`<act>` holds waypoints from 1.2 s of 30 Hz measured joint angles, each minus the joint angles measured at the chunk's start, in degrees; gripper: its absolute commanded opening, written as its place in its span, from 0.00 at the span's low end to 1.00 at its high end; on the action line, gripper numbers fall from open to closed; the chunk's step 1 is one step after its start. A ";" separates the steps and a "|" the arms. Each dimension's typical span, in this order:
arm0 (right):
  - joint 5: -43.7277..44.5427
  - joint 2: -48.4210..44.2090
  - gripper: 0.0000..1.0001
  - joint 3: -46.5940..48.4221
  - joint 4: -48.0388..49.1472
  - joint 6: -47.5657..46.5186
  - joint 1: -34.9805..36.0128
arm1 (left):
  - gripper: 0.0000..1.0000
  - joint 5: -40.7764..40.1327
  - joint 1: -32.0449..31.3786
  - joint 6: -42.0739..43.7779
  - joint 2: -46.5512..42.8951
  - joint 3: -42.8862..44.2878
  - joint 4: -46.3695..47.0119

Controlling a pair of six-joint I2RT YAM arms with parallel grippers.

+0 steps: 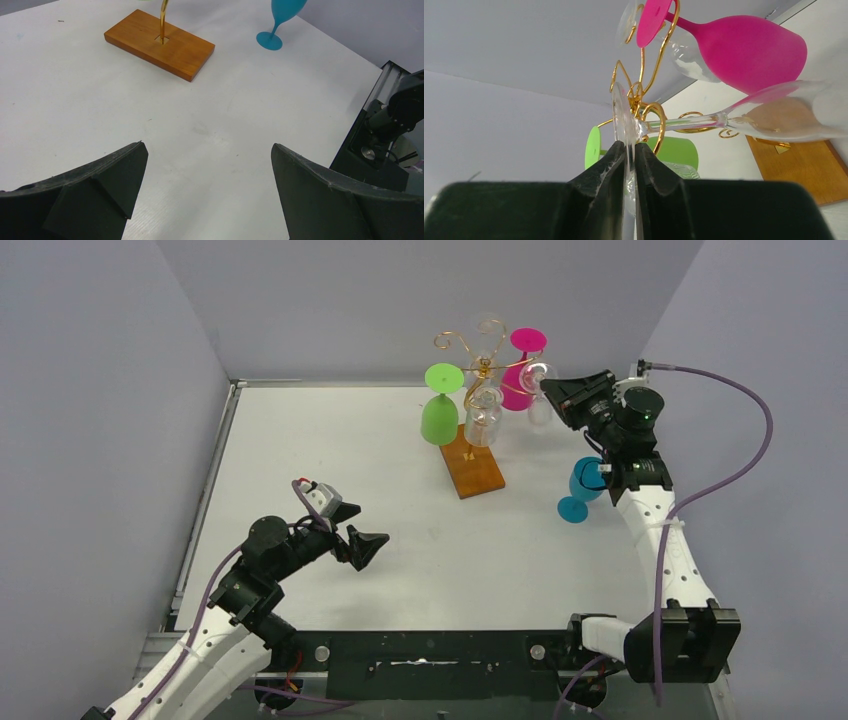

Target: Place the wine glass upside down on the wine glass rack

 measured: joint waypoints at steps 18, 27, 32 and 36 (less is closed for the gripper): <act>0.33 1.62 0.52 0.02 -1.03 -1.68 -2.01 | 0.98 0.00 0.00 0.00 -0.11 0.00 0.00; 1.25 -3.65 0.71 -1.46 -6.43 -5.51 -2.38 | 0.98 0.00 0.00 0.00 -0.59 0.00 -0.04; 3.58 -9.62 0.72 -1.77 -11.78 -11.50 -2.71 | 0.98 0.00 0.00 0.00 -0.85 0.00 -0.07; 8.15 -12.94 0.72 -1.75 -18.58 -16.13 -2.71 | 0.98 -0.02 0.00 0.00 -0.81 0.00 -0.59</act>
